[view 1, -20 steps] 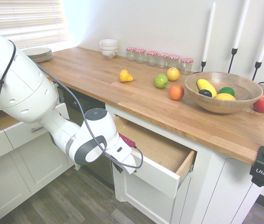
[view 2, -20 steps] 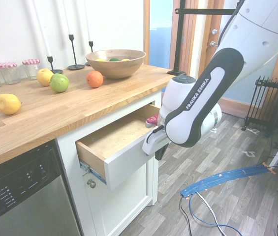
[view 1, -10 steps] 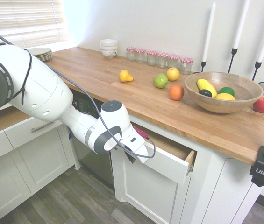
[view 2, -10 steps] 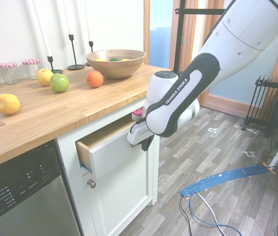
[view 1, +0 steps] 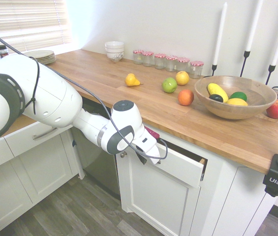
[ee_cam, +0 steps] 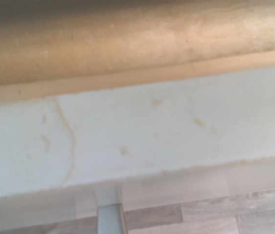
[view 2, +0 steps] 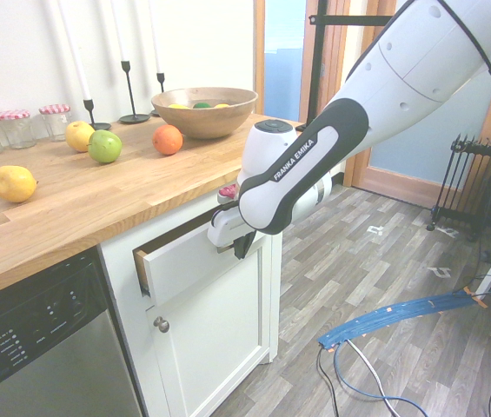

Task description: Close the drawer

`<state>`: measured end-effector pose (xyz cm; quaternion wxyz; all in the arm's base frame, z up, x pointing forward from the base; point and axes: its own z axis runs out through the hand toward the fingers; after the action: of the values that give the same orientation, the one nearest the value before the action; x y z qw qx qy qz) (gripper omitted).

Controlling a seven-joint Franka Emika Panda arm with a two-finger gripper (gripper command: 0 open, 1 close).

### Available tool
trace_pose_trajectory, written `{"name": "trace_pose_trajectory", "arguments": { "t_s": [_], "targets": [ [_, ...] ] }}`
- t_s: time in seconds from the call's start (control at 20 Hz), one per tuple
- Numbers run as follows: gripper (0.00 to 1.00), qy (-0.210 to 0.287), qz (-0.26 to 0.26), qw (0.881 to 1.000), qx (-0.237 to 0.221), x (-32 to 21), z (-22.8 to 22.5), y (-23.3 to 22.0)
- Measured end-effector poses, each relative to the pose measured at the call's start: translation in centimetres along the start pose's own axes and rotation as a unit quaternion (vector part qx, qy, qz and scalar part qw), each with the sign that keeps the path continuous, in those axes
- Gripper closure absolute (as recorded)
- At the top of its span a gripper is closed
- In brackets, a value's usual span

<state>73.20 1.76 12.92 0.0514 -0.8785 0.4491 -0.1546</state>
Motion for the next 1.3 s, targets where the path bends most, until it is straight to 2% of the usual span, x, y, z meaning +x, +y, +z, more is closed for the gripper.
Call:
{"name": "trace_pose_trajectory", "arguments": {
  "t_s": [0.55, 1.1, 1.3],
  "targets": [
    [1.0, -0.003, 0.002, 1.0, -0.017, 0.5, 0.8, -1.5],
    [1.0, 0.004, -0.002, 1.0, -0.013, 1.1, 1.1, -2.1],
    [1.0, -0.046, -0.003, 0.997, -0.062, -1.1, 3.3, -0.6]
  ]
}}
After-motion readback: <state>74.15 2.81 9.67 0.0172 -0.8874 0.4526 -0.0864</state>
